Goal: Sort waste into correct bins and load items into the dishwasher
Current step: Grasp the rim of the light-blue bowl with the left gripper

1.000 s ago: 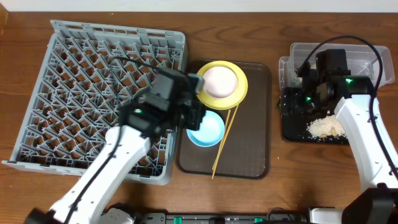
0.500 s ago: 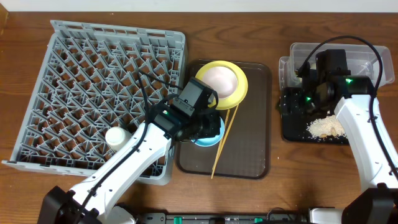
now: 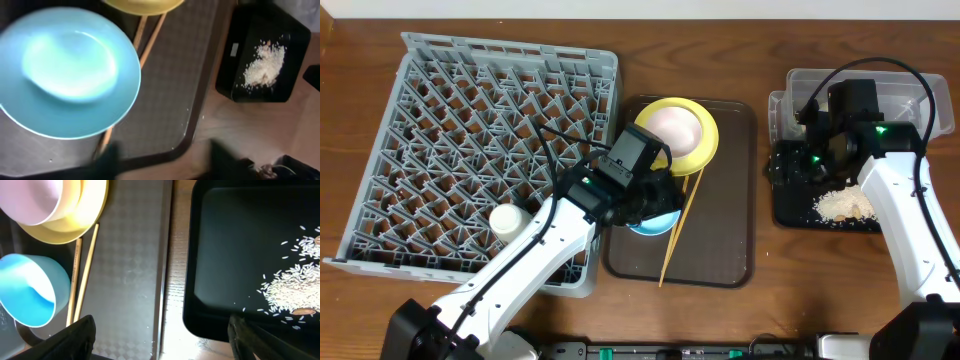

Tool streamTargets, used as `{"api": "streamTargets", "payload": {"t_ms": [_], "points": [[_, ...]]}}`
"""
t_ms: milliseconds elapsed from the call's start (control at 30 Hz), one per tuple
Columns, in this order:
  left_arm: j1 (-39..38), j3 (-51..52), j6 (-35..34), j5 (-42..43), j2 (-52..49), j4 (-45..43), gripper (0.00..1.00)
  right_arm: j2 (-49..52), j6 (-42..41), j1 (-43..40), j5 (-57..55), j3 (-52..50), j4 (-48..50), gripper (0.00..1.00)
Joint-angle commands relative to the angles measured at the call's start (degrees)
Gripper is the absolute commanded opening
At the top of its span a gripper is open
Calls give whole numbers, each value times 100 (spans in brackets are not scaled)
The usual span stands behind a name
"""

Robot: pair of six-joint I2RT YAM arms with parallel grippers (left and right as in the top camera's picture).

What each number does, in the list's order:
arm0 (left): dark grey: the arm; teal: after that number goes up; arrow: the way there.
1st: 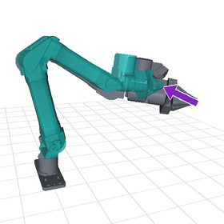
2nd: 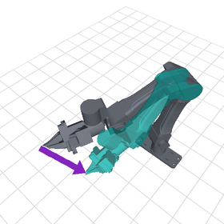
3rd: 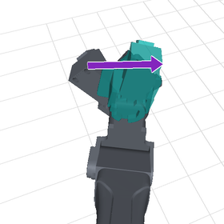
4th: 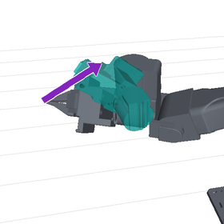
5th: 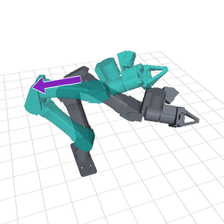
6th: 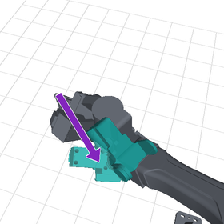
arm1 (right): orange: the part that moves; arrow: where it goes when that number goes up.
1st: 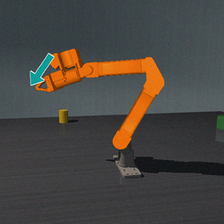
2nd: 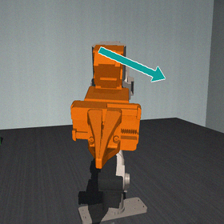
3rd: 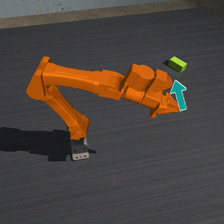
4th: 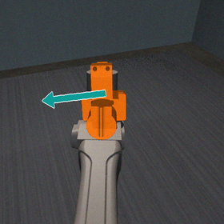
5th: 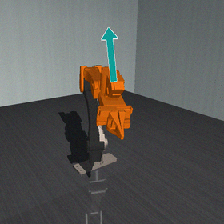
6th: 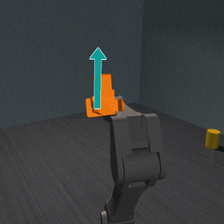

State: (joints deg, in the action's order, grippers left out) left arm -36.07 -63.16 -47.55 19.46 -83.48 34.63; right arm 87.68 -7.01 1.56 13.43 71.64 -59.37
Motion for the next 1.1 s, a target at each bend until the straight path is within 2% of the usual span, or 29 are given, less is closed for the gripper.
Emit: {"api": "streamTargets", "payload": {"t_ms": [0, 67, 167, 233, 500, 700, 833, 1067], "points": [[11, -50, 256, -505, 22, -74, 86, -111, 44, -90, -11, 52, -22, 82], [9, -50, 304, -754, 20, -140, 86, -111, 44, -85, -9, 52, -24, 82], [9, -50, 750, -951, -48, -356, 70, -111, 42, -79, -9, 52, -22, 82], [-17, -50, 903, -1106, -146, -426, 64, -111, 42, -79, -9, 52, -22, 82], [-378, -50, 1615, -1311, -1036, -560, 63, -111, 42, -79, -9, 52, -24, 82], [-616, -50, 1740, -1314, -1613, -761, 63, -111, 44, -79, -9, 52, -24, 83], [-651, -50, 1757, -1499, -1786, -789, 49, -111, 44, -79, -9, 52, -24, 83], [-669, -46, 1757, -1674, -2070, -774, 44, -111, 44, -79, -9, 52, -24, 83]]}}
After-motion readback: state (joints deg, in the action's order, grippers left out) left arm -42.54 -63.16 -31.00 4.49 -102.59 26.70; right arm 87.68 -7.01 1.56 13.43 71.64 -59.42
